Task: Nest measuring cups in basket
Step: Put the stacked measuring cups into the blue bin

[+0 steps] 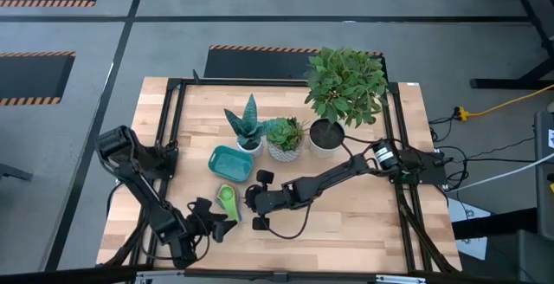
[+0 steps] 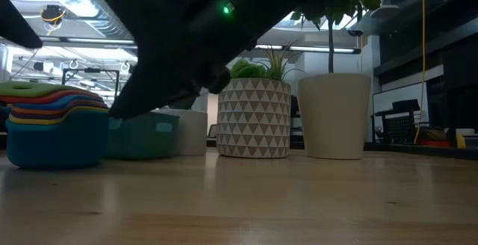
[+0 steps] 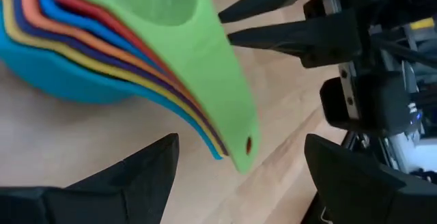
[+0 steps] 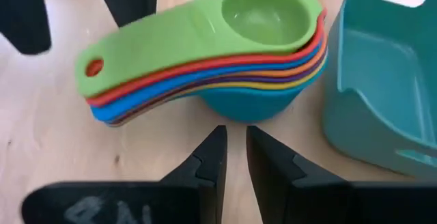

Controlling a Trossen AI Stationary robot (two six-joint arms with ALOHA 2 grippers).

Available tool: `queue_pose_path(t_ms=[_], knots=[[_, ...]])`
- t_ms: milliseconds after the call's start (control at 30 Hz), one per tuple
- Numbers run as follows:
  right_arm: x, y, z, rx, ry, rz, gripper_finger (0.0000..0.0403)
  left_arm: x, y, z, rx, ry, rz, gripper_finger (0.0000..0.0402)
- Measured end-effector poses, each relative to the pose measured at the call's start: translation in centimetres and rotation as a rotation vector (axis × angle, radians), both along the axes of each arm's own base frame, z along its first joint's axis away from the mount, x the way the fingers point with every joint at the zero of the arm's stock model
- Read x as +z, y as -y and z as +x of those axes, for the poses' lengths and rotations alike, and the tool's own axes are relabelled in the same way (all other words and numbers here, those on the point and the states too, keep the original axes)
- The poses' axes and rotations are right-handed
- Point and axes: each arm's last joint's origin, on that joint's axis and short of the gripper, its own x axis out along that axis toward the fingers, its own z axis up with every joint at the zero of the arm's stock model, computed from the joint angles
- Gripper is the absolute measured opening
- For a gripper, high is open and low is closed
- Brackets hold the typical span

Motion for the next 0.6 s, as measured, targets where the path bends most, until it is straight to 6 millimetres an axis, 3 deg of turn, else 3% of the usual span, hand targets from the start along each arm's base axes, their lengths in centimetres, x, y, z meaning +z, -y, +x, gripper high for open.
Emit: queue_pose_path(t_ms=[600], knots=[[-2.1,-0.6,1.0,0.070,0.076,0.038,0.0062,-1.9,-0.7,1.8,0.098,0.026,-0.004,0.0309]])
